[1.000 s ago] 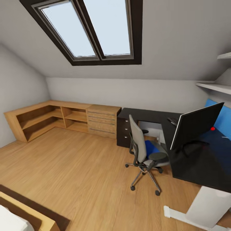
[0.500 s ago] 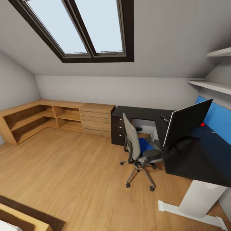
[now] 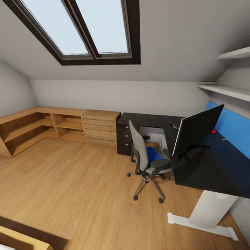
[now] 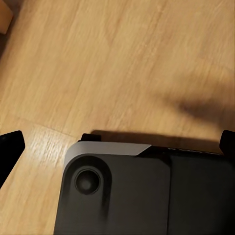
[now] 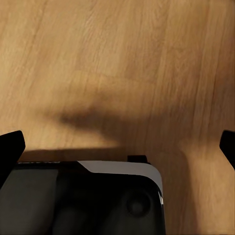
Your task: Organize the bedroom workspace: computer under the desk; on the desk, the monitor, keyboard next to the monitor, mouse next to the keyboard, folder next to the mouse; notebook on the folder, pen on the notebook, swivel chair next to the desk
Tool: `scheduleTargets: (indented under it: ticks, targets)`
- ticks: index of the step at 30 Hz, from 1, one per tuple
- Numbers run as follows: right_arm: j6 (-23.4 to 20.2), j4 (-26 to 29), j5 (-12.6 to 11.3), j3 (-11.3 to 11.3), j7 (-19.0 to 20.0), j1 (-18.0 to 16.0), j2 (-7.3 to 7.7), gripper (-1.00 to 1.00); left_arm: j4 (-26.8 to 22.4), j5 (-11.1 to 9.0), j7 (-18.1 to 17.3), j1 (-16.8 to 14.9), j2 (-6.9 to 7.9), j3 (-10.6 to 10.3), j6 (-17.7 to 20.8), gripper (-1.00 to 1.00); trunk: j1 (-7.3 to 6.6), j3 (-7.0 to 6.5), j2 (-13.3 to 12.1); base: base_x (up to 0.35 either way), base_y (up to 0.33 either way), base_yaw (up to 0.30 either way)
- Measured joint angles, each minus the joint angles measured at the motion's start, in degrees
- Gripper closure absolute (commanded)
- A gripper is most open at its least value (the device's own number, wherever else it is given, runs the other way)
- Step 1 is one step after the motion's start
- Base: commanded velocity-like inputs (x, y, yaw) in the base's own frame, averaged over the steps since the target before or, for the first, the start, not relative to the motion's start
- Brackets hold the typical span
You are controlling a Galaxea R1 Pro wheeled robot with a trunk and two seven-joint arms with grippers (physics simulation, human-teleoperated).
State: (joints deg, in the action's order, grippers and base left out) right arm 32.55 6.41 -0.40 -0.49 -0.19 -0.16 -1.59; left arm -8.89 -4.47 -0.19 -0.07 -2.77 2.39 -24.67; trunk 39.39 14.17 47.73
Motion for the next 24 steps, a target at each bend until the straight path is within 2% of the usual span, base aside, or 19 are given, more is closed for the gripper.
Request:
scheduleTargets:
  ticks: [17, 24]
  targets:
    - [0.0, 0.0, 0.0, 0.0, 0.0, 0.0, 0.01, -1.00, -0.1, 0.0, 0.0, 0.0, 0.16, -0.1, 0.0, -1.00, 0.00, 0.67, 0.0, 0.000, 0.000, -0.011]
    - [0.1, 0.0, 0.0, 0.1, 0.0, 0.0, -0.03, -1.00, -0.1, 0.1, 0.0, 0.0, 0.06, -0.2, 0.1, -1.00, 0.00, 0.96, 0.0, 0.000, 0.000, -0.095]
